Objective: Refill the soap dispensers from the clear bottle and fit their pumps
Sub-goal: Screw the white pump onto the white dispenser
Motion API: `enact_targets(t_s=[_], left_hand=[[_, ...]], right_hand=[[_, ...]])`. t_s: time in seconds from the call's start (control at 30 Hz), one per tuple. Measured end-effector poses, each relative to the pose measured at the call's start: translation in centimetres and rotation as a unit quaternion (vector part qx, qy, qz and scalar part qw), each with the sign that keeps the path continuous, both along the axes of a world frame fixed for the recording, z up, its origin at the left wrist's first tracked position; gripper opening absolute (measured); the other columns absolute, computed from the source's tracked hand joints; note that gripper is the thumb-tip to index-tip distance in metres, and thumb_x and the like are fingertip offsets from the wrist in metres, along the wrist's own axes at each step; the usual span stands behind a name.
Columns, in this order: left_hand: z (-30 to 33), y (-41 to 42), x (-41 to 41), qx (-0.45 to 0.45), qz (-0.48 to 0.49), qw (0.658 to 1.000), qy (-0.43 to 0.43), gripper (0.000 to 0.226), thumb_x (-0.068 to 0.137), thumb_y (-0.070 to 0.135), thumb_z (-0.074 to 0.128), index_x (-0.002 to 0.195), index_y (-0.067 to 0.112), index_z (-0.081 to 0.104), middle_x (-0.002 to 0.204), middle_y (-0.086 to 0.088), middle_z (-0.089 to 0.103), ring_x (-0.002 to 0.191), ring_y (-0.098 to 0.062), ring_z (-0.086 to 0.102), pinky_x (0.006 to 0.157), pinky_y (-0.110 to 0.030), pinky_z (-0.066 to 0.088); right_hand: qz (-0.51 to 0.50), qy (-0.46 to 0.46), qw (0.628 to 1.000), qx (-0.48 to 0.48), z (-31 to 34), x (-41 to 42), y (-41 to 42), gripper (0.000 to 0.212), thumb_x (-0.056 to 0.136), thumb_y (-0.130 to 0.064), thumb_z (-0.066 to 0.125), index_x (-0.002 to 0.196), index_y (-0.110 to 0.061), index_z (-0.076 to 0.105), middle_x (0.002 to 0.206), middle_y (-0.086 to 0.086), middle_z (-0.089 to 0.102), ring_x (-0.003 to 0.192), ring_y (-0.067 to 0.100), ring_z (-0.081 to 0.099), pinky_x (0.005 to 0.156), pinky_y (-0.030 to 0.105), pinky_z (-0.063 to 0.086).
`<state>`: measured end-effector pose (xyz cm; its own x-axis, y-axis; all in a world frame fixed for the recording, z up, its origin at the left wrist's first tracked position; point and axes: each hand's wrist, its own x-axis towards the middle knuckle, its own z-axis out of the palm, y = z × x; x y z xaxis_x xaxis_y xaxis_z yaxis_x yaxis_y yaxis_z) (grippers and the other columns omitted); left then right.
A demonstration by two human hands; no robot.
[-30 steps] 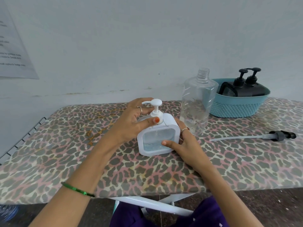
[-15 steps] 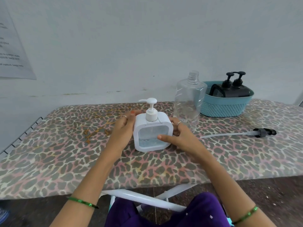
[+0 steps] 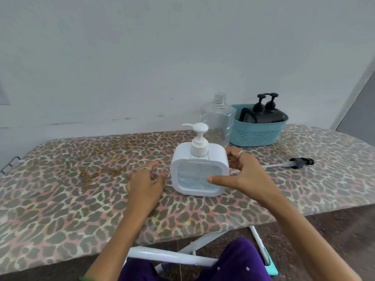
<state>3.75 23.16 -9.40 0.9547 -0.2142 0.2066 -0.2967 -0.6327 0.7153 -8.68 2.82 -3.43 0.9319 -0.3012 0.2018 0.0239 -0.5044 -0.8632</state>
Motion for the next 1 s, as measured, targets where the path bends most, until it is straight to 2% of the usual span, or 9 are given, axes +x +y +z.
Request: enact_targets(t_s=[0.13,0.27,0.4,0.5,0.63,0.67,0.77,1.0], left_hand=[[-0.1,0.2,-0.1,0.027,-0.006,1.0,0.003,0.036,0.09,0.034,0.055,0.125,0.028,0.058,0.111,0.005,0.06,0.103,-0.017,0.055,0.095,-0.049,0.045],[0.1,0.1,-0.1,0.042,-0.005,0.999,0.004,0.032,0.089,0.037,0.055,0.121,0.031,0.06,0.11,0.01,0.06,0.104,-0.013,0.054,0.096,-0.047,0.045],[0.3,0.0,-0.2,0.06,-0.005,0.998,0.0,0.023,0.09,0.036,0.055,0.112,0.033,0.064,0.113,0.01,0.061,0.107,-0.014,0.052,0.098,-0.046,0.043],[0.2,0.1,-0.4,0.05,-0.009,0.999,-0.001,0.019,0.09,0.036,0.056,0.106,0.033,0.065,0.111,0.013,0.062,0.105,-0.012,0.053,0.097,-0.044,0.044],[0.2,0.2,-0.7,0.078,-0.005,0.997,-0.011,0.022,0.091,0.037,0.053,0.109,0.034,0.064,0.117,0.013,0.06,0.111,-0.011,0.051,0.1,-0.044,0.042],[0.3,0.2,-0.7,0.103,-0.008,0.995,-0.014,0.023,0.092,0.039,0.05,0.111,0.034,0.062,0.121,0.015,0.056,0.115,-0.011,0.048,0.103,-0.043,0.039],[0.6,-0.2,-1.2,0.184,-0.016,0.983,-0.02,0.029,0.097,0.043,0.038,0.121,0.036,0.052,0.131,0.017,0.042,0.125,-0.009,0.037,0.11,-0.039,0.03],[0.8,-0.4,-1.4,0.204,-0.018,0.978,-0.033,0.028,0.098,0.043,0.034,0.124,0.041,0.044,0.135,0.019,0.036,0.129,-0.006,0.031,0.111,-0.033,0.023]], right_hand=[[-0.029,-0.062,0.997,0.031,3.0,-3.4,-2.2,0.062,0.05,-0.044,0.085,0.106,-0.024,0.066,0.098,-0.007,0.073,0.091,0.01,0.069,0.078,0.033,0.055],[-0.093,-0.146,0.982,0.073,5.8,-4.6,-4.9,0.054,0.051,-0.029,0.091,0.097,-0.021,0.065,0.091,-0.004,0.074,0.084,0.015,0.071,0.067,0.027,0.056],[-0.223,-0.203,0.952,0.054,7.1,-3.0,-7.9,0.046,0.057,-0.028,0.089,0.094,-0.025,0.063,0.092,-0.002,0.072,0.084,0.018,0.071,0.073,0.039,0.057],[-0.31,-0.207,0.928,0.002,7.5,-0.4,-9.3,0.048,0.063,-0.034,0.086,0.1,-0.023,0.058,0.093,-0.004,0.068,0.081,0.013,0.068,0.07,0.037,0.058],[-0.345,-0.188,0.918,-0.045,7.6,4.1,-10.0,0.052,0.066,-0.03,0.083,0.106,-0.013,0.054,0.094,0.003,0.063,0.08,0.016,0.062,0.056,0.018,0.048],[-0.346,-0.182,0.919,-0.052,7.3,5.3,-10.2,0.051,0.066,-0.029,0.082,0.104,-0.011,0.053,0.094,0.003,0.062,0.082,0.017,0.062,0.055,0.019,0.049],[-0.35,-0.16,0.921,-0.066,6.3,8.3,-10.9,0.053,0.065,-0.03,0.081,0.103,-0.008,0.051,0.098,0.007,0.061,0.089,0.025,0.062,0.063,0.036,0.056],[-0.373,-0.083,0.917,-0.117,4.7,12.1,-11.1,0.055,0.071,-0.03,0.077,0.109,-0.003,0.049,0.102,0.012,0.06,0.096,0.033,0.06,0.065,0.035,0.045]])
